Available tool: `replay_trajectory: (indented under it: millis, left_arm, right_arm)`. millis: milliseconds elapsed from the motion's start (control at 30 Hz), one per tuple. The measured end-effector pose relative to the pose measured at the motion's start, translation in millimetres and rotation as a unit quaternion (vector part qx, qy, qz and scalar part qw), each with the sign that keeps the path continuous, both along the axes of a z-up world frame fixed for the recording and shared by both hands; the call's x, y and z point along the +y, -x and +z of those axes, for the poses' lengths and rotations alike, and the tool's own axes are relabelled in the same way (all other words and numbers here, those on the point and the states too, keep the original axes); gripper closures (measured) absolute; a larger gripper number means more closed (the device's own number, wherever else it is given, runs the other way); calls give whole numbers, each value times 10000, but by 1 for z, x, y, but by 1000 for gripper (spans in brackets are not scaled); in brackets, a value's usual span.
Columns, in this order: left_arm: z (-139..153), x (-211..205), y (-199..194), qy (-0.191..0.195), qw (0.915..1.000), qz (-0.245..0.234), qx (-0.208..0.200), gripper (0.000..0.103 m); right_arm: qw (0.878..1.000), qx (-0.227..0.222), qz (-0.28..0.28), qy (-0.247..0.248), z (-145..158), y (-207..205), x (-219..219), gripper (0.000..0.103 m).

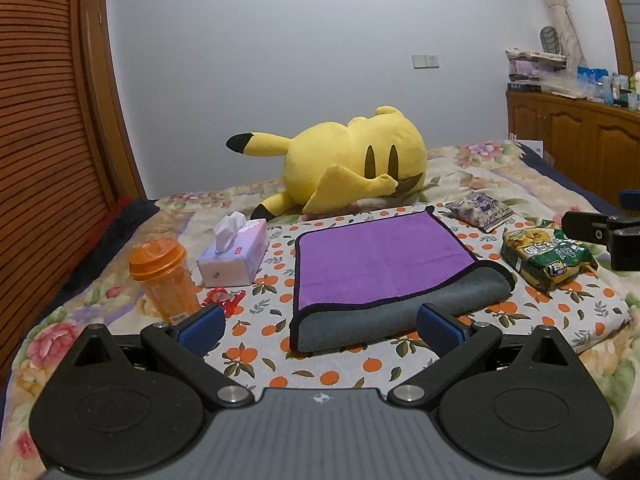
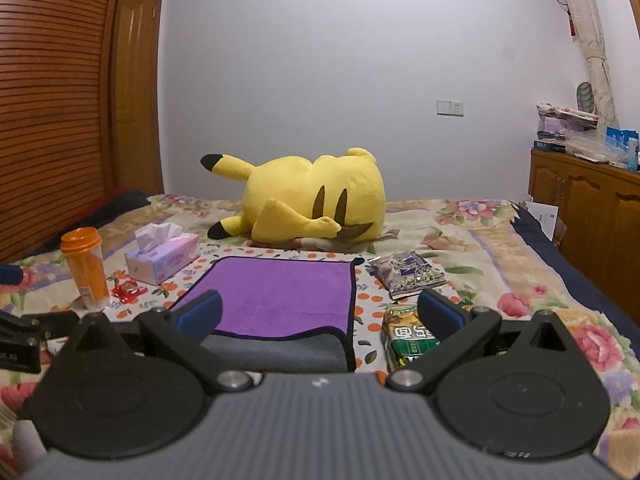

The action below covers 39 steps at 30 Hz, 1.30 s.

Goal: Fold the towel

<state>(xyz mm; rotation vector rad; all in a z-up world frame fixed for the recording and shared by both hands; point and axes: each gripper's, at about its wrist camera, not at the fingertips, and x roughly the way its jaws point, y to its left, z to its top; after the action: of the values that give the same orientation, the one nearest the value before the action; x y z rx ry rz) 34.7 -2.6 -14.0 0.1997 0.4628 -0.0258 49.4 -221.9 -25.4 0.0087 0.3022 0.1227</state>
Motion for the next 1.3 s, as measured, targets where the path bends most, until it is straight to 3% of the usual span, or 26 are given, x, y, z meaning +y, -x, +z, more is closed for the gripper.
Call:
replay_trajectory:
  millis: [800, 1300]
  left_arm:
    - [-6, 6, -55, -32, 9993, -33, 360, 0]
    - [-27, 12, -101, -179, 9966, -106, 791, 0]
  right_arm:
    - [9990, 345, 275, 81, -9, -50, 6, 0]
    - [9951, 844, 481, 155, -25, -100, 12, 0]
